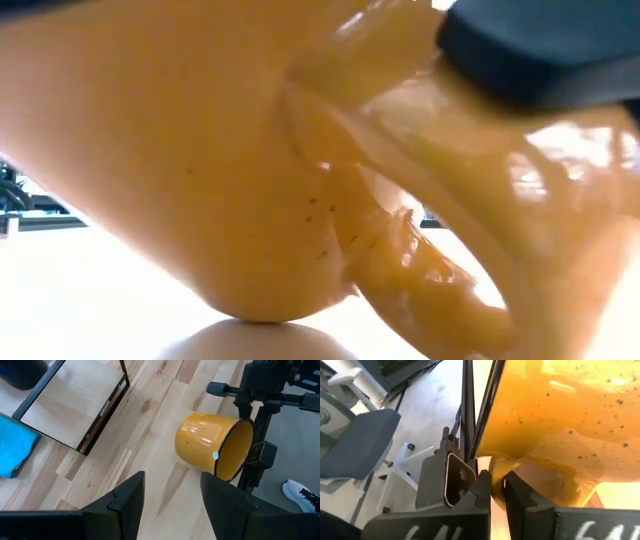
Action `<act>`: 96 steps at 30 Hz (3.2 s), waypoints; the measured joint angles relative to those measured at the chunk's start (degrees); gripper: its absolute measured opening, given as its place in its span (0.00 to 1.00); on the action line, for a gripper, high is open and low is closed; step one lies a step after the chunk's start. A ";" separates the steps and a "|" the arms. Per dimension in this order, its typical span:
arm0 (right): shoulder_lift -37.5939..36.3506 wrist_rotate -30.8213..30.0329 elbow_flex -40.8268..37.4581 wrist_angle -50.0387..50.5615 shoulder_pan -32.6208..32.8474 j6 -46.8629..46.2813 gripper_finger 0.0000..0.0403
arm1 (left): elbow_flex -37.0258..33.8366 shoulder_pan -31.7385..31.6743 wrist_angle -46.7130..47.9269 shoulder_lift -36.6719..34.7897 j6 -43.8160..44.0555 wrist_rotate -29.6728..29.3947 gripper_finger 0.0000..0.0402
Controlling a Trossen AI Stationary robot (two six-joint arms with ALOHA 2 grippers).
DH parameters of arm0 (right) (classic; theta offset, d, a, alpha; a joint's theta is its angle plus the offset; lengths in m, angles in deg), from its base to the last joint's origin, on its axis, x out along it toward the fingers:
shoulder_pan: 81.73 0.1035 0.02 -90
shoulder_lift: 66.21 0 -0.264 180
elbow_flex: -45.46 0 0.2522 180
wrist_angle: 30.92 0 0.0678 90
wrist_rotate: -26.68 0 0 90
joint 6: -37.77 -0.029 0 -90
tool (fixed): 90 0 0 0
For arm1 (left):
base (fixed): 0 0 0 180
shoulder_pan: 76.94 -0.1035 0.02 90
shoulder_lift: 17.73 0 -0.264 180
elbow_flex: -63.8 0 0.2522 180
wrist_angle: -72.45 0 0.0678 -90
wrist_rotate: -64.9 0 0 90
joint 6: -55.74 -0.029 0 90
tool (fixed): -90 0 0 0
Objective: Stack small to large cups/mugs on shelf
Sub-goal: Put the yellow mug on the shelf
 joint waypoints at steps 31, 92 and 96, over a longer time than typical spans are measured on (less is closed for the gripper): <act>-10.61 -12.78 -15.82 -17.21 -0.45 -4.19 0.00 | -0.02 2.23 0.34 0.02 1.46 -0.66 0.45; -12.35 -17.84 -28.96 -30.27 4.68 -29.38 0.03 | -0.02 2.12 0.15 0.02 4.89 -7.54 0.45; -12.35 -17.95 -28.96 -30.04 4.68 -29.54 0.04 | -0.02 2.12 0.20 0.02 4.44 -7.54 0.45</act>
